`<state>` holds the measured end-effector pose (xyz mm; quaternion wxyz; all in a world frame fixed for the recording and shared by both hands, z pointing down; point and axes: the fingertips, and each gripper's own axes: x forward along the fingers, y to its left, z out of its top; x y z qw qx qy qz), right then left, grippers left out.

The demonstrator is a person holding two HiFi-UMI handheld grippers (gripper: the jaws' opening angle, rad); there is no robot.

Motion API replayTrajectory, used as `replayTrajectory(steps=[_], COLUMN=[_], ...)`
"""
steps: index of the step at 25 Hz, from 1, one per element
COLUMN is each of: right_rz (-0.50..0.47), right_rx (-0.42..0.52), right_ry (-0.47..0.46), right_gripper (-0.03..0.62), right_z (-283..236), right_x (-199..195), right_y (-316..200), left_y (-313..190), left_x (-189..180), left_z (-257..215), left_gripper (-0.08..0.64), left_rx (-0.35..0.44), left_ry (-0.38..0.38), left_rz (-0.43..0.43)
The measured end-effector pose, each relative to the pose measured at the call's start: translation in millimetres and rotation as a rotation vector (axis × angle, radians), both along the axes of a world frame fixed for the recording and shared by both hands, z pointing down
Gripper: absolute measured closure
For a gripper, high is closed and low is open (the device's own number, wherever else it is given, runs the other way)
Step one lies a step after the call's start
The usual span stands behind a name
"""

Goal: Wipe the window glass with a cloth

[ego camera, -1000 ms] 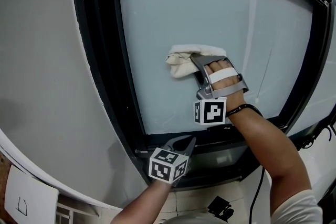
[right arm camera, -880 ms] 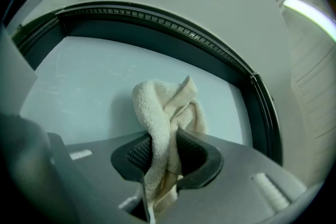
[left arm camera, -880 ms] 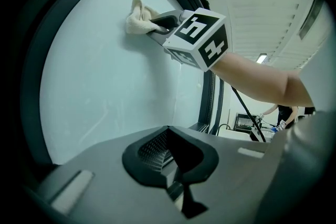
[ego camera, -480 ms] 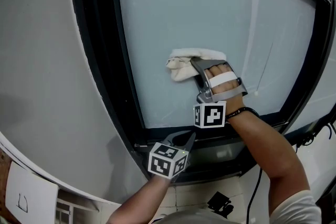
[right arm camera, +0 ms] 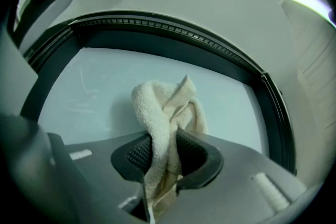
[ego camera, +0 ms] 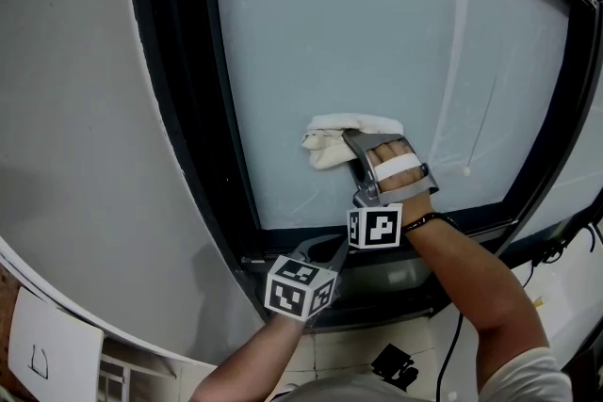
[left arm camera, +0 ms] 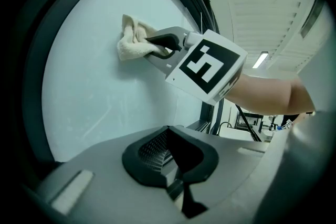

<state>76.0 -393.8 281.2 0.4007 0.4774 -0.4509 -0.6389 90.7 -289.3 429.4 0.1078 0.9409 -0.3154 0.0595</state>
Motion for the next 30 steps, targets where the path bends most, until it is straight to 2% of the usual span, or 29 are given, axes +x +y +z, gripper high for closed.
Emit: replayTrajectory(steps=[15, 30], right_rz=[-0.025, -0.016], right_rx=[-0.115, -0.226], right_ry=[-0.047, -0.035], right_gripper=[0.491, 0.491], right_z=[50, 87], right_x=[0, 3], right_y=[5, 6], left_y=[-8, -12], left_x=[-12, -12], left_z=[14, 19], left_gripper=[0.543, 0.543], left_rx=[-0.031, -0.043], left_ry=[0.007, 0.008], left_rz=[-0.024, -0.024])
